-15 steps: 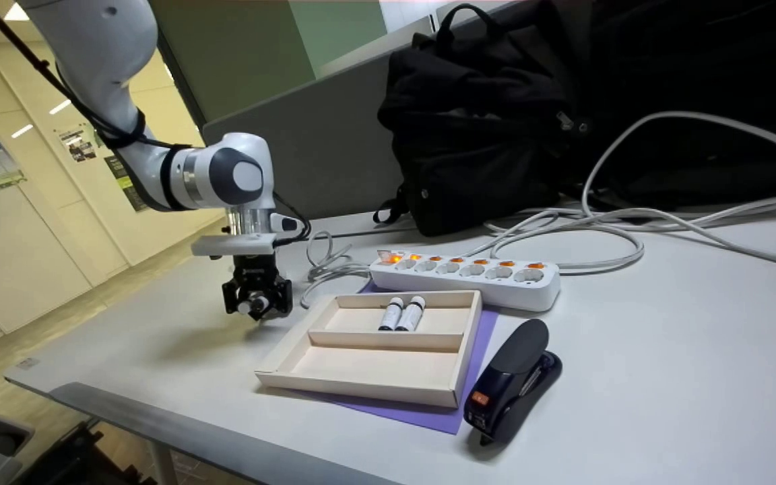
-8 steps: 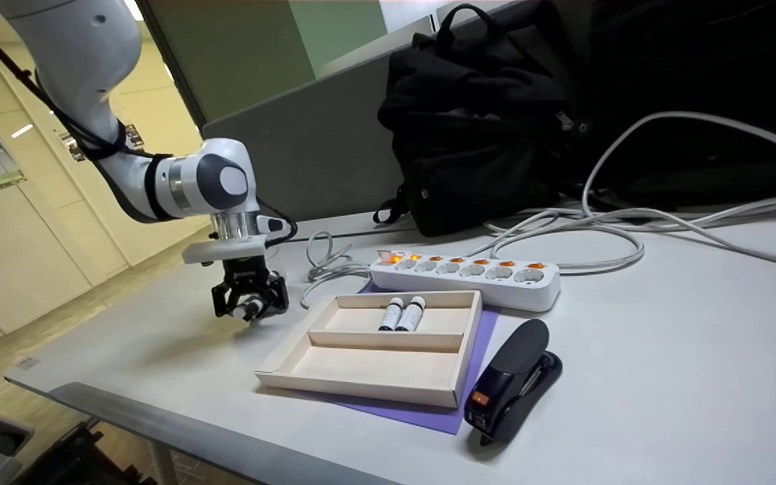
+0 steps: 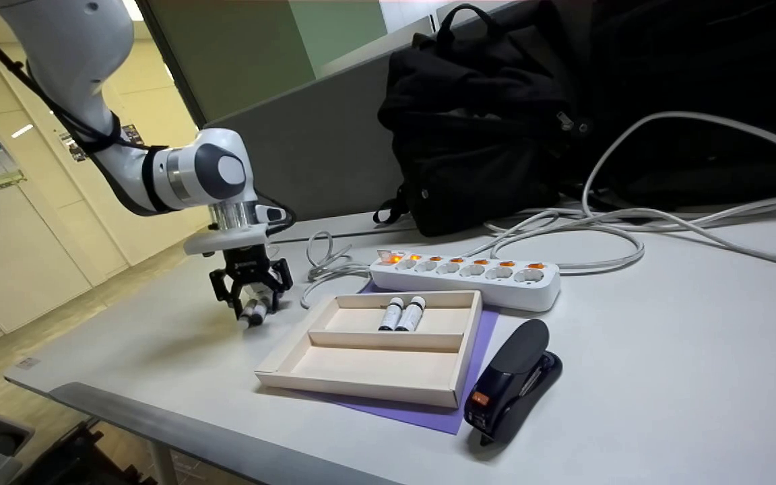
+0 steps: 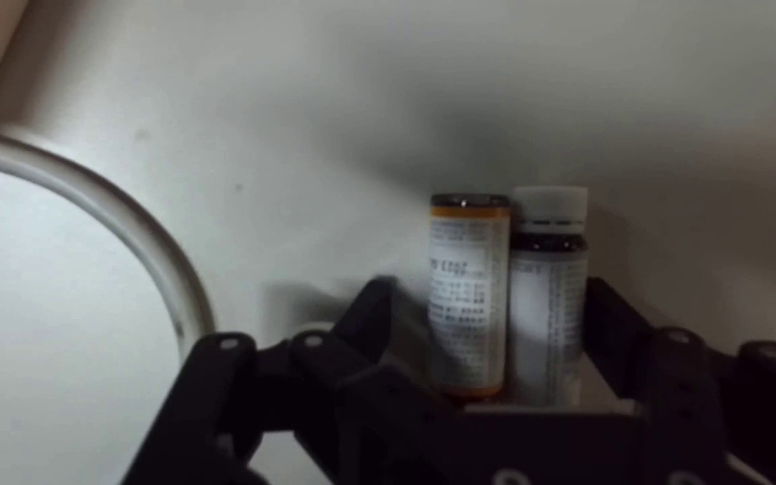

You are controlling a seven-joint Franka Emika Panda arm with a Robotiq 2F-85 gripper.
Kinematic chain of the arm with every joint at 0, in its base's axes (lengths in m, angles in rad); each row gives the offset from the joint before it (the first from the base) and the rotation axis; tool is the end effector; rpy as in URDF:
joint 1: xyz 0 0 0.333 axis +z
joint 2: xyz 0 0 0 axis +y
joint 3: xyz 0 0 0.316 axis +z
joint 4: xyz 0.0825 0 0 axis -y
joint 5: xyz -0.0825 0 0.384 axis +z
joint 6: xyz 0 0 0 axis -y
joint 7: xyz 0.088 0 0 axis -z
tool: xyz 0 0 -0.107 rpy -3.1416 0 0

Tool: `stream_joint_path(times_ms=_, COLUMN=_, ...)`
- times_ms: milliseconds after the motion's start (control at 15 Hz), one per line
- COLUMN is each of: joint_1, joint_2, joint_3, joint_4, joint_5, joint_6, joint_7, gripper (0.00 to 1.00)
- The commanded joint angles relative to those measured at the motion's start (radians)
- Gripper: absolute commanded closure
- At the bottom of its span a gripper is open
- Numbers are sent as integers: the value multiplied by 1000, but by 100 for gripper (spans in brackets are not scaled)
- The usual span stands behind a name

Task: Take two bottles from the tray and place them on the left side of the table

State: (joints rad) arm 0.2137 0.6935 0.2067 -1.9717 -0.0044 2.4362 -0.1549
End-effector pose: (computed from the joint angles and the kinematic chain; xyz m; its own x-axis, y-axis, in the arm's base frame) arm 0.5278 0.2394 0.1038 0.8302 0.5234 -0.1919 0.4996 -0.8512 -0.1607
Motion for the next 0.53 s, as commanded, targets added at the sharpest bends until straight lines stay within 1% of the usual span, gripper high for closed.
stream_joint_path(times_ms=0, joint_1=9, joint_2=-45, joint_3=-18, joint_4=-5, joint_5=-20, joint_6=-43, joint_7=40, gripper=0)
stream_joint_path(times_ms=267, joint_1=-11, joint_2=-64, joint_3=-10, joint_4=7, joint_5=-2, joint_6=-104, joint_7=18, gripper=0)
stream_joint_path(times_ms=400, joint_1=-6, joint_2=-101, joint_3=-24, joint_4=-3, joint_5=-23, joint_6=-108, joint_7=22, gripper=0)
stream_joint_path(times_ms=467, joint_1=-11, joint_2=-52, joint_3=-9, joint_4=9, joint_5=-8, joint_6=-79, joint_7=3, gripper=0)
